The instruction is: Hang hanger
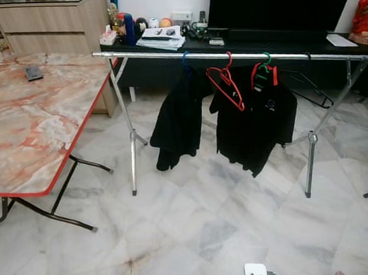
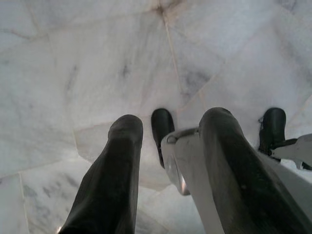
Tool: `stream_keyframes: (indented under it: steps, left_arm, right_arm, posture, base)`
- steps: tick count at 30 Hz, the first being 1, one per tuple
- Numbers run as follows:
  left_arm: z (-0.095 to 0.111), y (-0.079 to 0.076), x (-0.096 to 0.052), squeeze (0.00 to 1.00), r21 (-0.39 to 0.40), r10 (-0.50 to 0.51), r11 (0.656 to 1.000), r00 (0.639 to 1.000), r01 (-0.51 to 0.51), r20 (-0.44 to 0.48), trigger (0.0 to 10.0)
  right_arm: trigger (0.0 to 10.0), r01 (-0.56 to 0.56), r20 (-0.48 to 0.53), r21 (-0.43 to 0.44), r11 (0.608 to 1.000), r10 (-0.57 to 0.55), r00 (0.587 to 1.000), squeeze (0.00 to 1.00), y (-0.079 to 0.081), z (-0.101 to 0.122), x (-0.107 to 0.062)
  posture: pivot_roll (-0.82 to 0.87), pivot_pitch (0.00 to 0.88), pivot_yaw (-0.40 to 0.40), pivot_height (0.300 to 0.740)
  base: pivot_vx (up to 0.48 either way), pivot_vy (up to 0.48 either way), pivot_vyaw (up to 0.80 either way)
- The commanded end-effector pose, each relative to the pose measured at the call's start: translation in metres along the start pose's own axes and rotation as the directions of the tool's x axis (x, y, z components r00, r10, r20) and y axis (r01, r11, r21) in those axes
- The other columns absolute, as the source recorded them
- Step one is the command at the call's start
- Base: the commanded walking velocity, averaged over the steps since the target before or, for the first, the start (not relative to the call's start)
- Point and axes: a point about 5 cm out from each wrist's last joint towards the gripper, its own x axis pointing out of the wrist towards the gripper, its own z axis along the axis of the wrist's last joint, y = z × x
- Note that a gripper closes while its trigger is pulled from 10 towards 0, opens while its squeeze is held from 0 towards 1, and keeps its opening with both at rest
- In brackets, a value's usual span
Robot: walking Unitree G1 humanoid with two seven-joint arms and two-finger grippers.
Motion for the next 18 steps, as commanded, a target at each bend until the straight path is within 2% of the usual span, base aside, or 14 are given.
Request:
stream_keyframes:
  steps: [1,7,18]
  left_arm:
    - [0.0297,-0.008,0.0051,0.0,-0.103,-0.023,0.994,0.993,0.036,0.118,10.0]
    - [0.0305,-0.0085,0.0053,0.0,-0.091,-0.028,0.995,0.993,0.038,0.118,10.0]
    - [0.0319,-0.0109,0.0057,0.0,-0.082,-0.036,0.996,0.992,0.047,0.122,10.0]
  right_arm:
    - [10.0,-0.043,0.063,0.339,0.94,0.023,0.998,0.0,0.0199,0.0307,0.0052]
    - [10.0,-0.046,0.063,0.342,0.938,0.026,0.998,0.0,0.0202,0.0311,0.0053]
    - [10.0,-0.051,0.065,0.305,0.951,0.032,0.997,0.0,0.0199,0.0328,0.0054]
  posture:
    - [0.08,0.065,-0.065,0.74]
    - [0.09,0.073,-0.067,0.74]
    - [0.08,0.081,-0.069,0.74]
  base:
    - [0.315,0.0,-0.49]
    - [0.329,0.0,-0.73]
    - [0.334,0.0,0.0]
